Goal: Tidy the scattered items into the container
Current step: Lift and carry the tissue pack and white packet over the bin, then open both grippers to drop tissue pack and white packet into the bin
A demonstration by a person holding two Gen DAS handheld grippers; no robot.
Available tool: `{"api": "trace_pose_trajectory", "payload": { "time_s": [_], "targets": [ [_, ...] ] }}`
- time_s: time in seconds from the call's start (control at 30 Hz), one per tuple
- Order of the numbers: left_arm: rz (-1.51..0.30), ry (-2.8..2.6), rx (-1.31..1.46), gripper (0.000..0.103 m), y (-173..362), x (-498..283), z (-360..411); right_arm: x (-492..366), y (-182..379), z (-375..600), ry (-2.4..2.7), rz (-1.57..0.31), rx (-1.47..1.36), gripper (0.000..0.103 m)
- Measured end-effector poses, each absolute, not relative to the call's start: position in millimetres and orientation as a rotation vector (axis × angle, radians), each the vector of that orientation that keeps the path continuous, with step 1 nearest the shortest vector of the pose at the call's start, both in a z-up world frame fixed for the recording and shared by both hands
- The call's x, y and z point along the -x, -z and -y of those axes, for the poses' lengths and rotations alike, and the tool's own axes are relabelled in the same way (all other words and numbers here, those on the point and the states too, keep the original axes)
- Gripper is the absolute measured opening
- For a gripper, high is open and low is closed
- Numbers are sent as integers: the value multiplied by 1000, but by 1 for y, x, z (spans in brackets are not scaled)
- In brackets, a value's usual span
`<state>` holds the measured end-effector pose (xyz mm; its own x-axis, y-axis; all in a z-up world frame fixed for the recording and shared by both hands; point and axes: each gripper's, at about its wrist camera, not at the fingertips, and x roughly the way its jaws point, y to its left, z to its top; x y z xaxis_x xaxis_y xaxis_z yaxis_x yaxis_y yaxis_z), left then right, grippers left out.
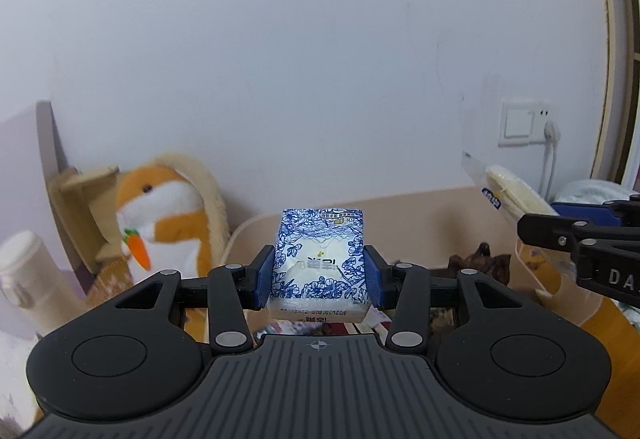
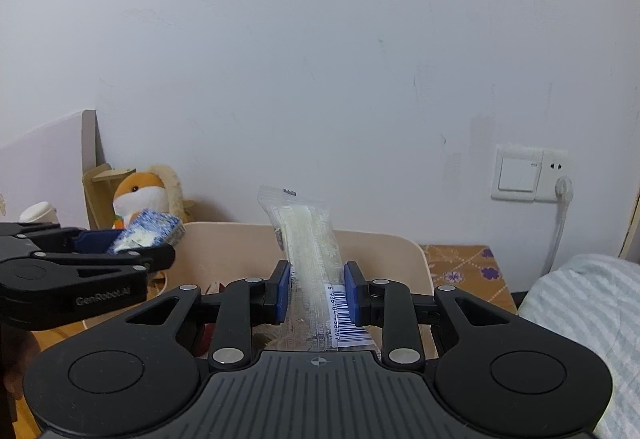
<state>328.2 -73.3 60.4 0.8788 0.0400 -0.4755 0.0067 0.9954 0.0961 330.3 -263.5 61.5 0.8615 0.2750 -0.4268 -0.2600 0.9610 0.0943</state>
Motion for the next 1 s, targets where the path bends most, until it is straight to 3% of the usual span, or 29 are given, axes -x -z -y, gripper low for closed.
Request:
{"api": "trace_pose_trajectory", "payload": {
  "time_s": [1.0],
  "targets": [
    [-684,-15,-60,47,-19,-362,73,-358,-26,250,-288,-593,20,26]
  ]
}}
